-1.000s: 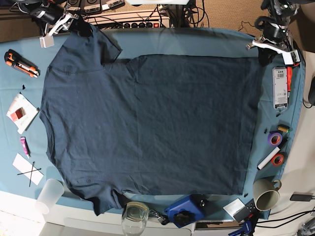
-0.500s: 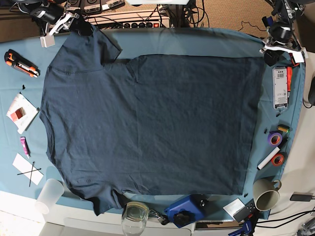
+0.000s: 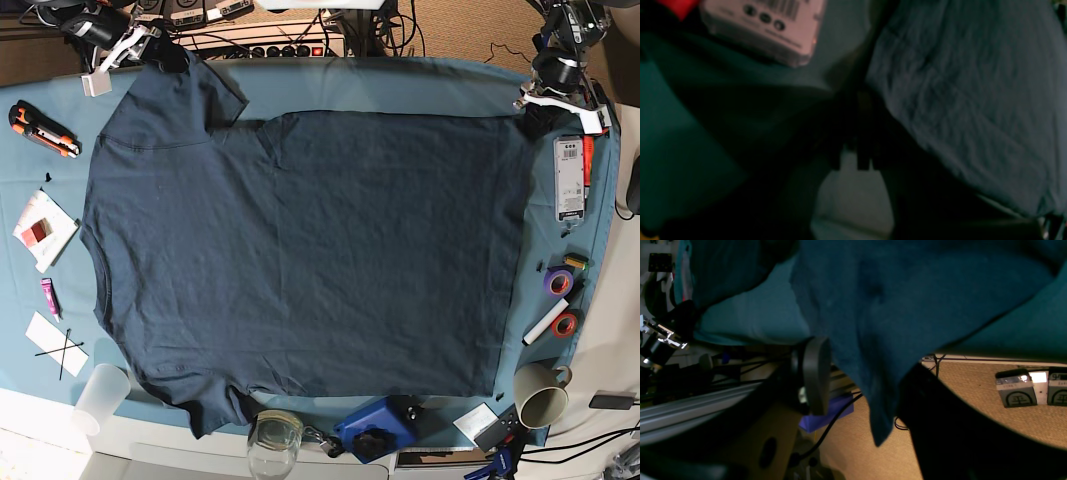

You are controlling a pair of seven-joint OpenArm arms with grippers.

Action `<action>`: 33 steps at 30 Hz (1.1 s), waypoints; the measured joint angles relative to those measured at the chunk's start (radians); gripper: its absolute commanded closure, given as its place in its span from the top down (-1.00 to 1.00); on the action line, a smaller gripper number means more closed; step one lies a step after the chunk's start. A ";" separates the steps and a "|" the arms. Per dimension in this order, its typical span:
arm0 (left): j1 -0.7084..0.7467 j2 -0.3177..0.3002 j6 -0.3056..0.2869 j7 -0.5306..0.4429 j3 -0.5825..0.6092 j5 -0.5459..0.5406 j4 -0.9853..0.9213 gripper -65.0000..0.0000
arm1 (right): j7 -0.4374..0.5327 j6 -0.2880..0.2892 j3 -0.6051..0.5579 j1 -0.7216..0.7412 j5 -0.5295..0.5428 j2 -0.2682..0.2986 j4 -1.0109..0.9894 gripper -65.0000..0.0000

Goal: Fold the T-shirt properly
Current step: 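Grasp the shirt edge with both grippers at each corner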

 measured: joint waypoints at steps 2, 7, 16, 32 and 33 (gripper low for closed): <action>-0.005 -0.004 -0.047 -0.001 -0.001 -0.049 -0.032 -0.74 | 0.000 0.000 0.000 0.000 0.000 0.000 0.000 -0.26; -0.005 0.007 -0.142 0.114 -0.001 -0.184 -0.053 -0.74 | 0.000 0.000 0.000 0.000 0.000 0.000 0.000 -0.26; -0.002 0.008 -0.165 0.120 0.001 -0.235 -0.061 -0.71 | 0.000 0.000 0.000 0.000 0.000 0.000 0.000 -0.26; 0.012 0.009 -0.269 0.117 -0.056 -0.126 0.029 -0.15 | 0.000 0.000 0.000 0.000 0.000 0.000 0.000 -0.26; 0.017 0.008 -0.270 0.117 -0.072 -0.128 0.056 -0.08 | 0.000 0.000 0.000 0.000 0.000 0.000 0.000 -0.26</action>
